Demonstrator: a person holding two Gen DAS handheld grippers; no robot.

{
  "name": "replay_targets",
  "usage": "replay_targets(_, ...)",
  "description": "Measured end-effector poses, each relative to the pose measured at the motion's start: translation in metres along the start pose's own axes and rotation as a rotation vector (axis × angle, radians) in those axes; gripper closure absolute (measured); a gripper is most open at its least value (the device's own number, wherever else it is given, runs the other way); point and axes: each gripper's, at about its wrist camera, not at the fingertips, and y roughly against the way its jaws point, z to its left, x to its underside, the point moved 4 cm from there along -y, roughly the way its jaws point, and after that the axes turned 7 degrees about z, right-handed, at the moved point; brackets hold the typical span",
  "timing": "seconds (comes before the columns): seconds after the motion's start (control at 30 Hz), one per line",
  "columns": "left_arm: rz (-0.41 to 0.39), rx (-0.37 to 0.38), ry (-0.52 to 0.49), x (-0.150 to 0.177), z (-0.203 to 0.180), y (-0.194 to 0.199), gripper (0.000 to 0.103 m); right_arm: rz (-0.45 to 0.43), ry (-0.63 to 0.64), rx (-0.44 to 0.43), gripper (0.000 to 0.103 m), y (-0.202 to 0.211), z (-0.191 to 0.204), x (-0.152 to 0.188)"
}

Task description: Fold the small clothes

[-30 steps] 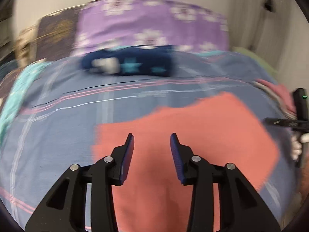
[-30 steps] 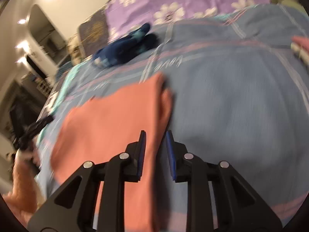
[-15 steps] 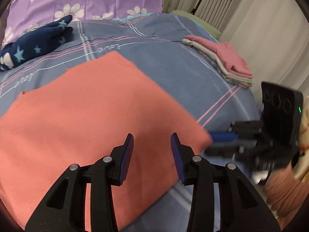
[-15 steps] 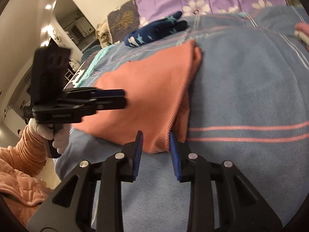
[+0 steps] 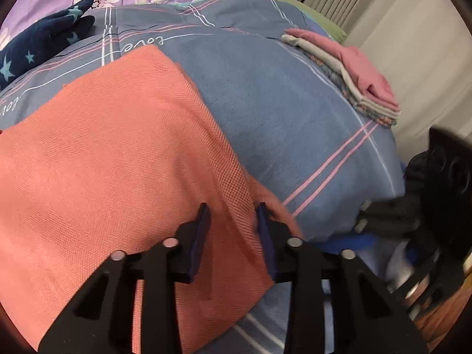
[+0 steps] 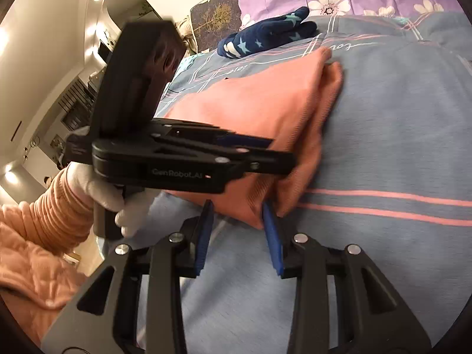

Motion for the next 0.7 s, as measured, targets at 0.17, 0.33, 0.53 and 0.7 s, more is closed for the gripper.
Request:
replay_targets(0.17, 0.02, 0.008, 0.006, 0.013, 0.001, -0.001, 0.08, -0.085, -0.169, 0.126, 0.065, 0.028, -0.056, -0.023)
replay_targets(0.33, 0.025, -0.002, -0.004, 0.017, -0.008, -0.003, 0.08, -0.077, -0.3, 0.078, 0.069, -0.006, -0.097, -0.079)
replay_targets(0.53, 0.045, -0.009, -0.032, 0.018, -0.012, 0.0, 0.08, 0.001, -0.325, 0.068, 0.069, -0.06, -0.113, -0.125)
replay_targets(0.7, 0.053, 0.021, -0.074, 0.015, -0.019, -0.005, 0.089, 0.01, -0.316, 0.093, 0.099, -0.078, -0.117, -0.148)
